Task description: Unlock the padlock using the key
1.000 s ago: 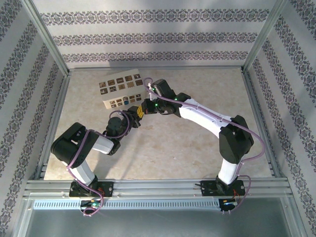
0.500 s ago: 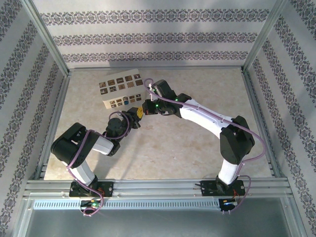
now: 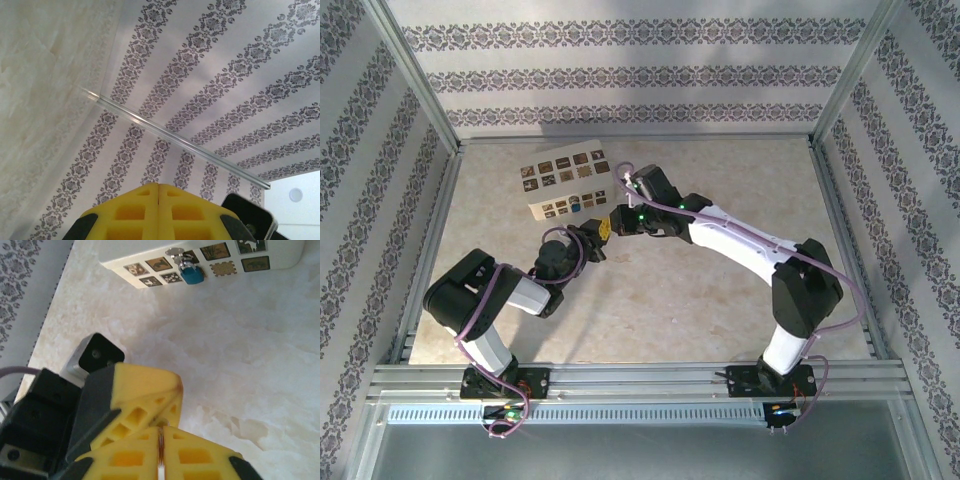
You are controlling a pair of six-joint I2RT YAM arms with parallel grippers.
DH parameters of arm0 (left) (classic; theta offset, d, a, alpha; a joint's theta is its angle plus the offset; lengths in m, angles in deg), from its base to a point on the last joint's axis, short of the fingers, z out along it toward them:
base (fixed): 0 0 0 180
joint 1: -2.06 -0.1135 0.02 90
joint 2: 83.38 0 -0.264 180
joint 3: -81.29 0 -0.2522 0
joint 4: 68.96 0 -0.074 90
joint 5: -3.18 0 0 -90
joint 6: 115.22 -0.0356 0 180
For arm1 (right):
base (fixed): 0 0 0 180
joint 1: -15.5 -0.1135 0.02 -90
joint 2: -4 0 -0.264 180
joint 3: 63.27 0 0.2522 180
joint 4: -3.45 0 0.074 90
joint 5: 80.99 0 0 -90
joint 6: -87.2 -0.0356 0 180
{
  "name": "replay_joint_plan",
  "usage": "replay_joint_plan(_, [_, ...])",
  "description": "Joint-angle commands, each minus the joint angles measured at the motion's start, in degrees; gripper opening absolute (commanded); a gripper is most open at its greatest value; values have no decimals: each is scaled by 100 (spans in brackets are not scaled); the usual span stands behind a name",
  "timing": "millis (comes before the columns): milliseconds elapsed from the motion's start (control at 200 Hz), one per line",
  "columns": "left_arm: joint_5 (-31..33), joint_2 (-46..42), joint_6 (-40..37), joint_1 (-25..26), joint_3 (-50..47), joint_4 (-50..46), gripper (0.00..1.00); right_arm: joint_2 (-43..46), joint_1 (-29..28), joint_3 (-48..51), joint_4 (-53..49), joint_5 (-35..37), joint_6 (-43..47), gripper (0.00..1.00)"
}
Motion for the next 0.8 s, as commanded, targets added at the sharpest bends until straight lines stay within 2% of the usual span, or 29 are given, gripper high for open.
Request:
replay_joint_plan(0, [-9, -65, -555, -22, 140, 190, 0, 598, 155, 351, 397, -264, -79, 29])
replay_joint_plan(60, [-187, -75, -919, -81, 270, 126, 0, 876, 270, 618, 599, -388, -47, 43])
replay_joint_plan(120, [-551, -23, -1232, -252, 417, 38, 0, 1164, 388, 850, 705, -435, 19, 52])
replay_joint_plan(220, [-1043, 141, -1683, -489, 593, 152, 0, 1604, 625, 1139, 807, -660, 151, 61])
replay_joint_plan(295, [-1388, 87, -2166, -558, 774, -170, 0, 1850, 785, 1330, 946, -944, 177, 64])
replay_joint_plan(340, [-1582, -72, -2534, -563, 935, -679, 0, 1976, 878, 1457, 1077, -1142, 163, 64])
replay_joint_plan(460, [-2086, -826, -3960, -554, 1556, -2761, 0, 2194, 1116, 1874, 1605, -1574, -60, 65])
replay_joint_plan(615, [-2131, -1793, -5970, -533, 2440, -5431, 0, 2261, 1303, 2271, 2385, -2060, -417, 65])
replay_joint_plan(795, [-1968, -2390, -7953, -503, 3429, -7368, 0, 2213, 1379, 2680, 3890, -2488, -1154, 65])
